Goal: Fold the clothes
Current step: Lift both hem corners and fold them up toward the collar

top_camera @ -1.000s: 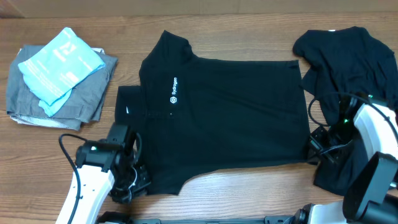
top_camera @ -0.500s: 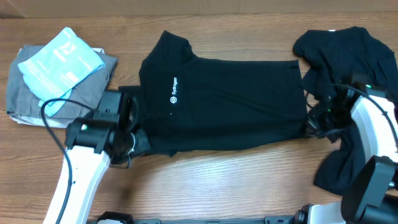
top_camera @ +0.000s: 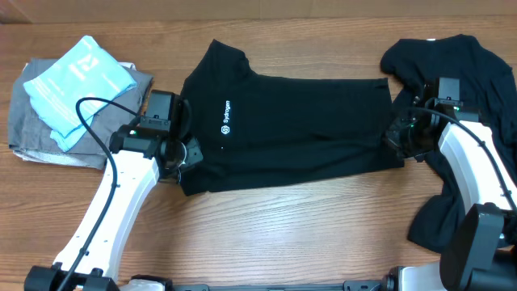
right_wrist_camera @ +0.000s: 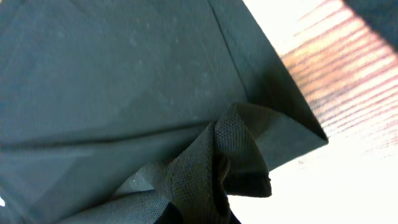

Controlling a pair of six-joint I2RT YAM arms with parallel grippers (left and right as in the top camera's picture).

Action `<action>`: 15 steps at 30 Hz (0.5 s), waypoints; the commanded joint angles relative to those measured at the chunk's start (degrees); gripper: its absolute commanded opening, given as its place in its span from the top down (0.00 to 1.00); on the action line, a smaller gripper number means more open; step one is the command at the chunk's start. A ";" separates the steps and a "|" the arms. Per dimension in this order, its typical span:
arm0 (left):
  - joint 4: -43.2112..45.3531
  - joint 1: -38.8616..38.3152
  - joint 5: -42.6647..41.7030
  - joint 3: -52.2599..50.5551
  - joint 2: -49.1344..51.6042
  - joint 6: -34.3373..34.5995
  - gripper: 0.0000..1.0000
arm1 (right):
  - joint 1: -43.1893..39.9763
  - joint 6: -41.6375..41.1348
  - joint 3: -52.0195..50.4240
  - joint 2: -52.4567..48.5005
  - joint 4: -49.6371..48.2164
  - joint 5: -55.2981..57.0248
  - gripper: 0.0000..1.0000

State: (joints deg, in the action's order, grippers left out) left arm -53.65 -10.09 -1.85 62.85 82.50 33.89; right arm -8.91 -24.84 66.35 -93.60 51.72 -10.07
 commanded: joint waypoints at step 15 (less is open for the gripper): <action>9.42 0.31 5.22 1.62 3.08 -5.81 0.96 | -0.09 -0.70 1.11 -7.21 -2.54 1.70 0.96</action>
State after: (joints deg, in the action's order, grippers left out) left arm -44.77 -10.09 1.21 62.96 85.21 30.30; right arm -8.91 -25.28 66.35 -100.09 49.93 -9.39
